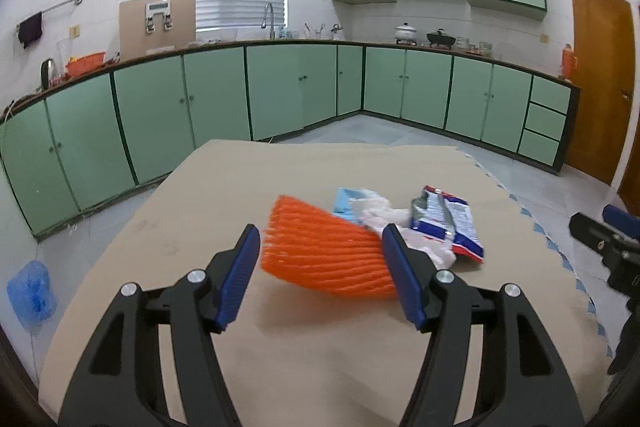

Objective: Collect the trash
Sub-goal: 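Move the left tool to the orange foam net and grasp it, then grasp the crumpled white tissue with the right tool while the left tool holds the net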

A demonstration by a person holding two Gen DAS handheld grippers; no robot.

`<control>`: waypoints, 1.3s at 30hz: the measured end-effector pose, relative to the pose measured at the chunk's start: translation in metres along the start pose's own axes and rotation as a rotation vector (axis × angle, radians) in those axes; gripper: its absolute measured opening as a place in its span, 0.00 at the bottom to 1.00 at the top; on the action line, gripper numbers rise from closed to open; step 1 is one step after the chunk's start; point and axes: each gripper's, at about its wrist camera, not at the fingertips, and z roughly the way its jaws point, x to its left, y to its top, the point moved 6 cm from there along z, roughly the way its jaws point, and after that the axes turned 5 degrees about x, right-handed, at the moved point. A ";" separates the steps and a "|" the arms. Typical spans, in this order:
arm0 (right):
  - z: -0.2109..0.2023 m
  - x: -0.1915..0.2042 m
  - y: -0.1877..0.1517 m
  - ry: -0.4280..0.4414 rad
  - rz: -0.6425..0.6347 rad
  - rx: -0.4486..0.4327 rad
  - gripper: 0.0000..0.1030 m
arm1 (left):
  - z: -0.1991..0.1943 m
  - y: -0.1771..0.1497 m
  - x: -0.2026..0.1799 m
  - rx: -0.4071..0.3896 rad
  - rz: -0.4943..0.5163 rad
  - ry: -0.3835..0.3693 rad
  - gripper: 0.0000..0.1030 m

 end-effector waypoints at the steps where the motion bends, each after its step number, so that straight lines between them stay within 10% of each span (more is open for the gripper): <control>1: 0.003 0.007 0.000 0.007 -0.007 0.000 0.88 | 0.002 0.001 0.003 0.007 -0.005 -0.003 0.60; 16: 0.027 0.044 -0.001 0.027 -0.051 0.036 0.80 | 0.042 -0.004 0.014 0.108 -0.081 -0.094 0.65; 24: 0.037 0.057 -0.002 0.044 -0.083 0.064 0.79 | 0.049 -0.007 0.015 0.125 -0.094 -0.110 0.13; 39: 0.057 0.101 -0.005 0.135 -0.119 0.117 0.72 | 0.018 -0.005 0.045 0.009 -0.086 0.042 0.08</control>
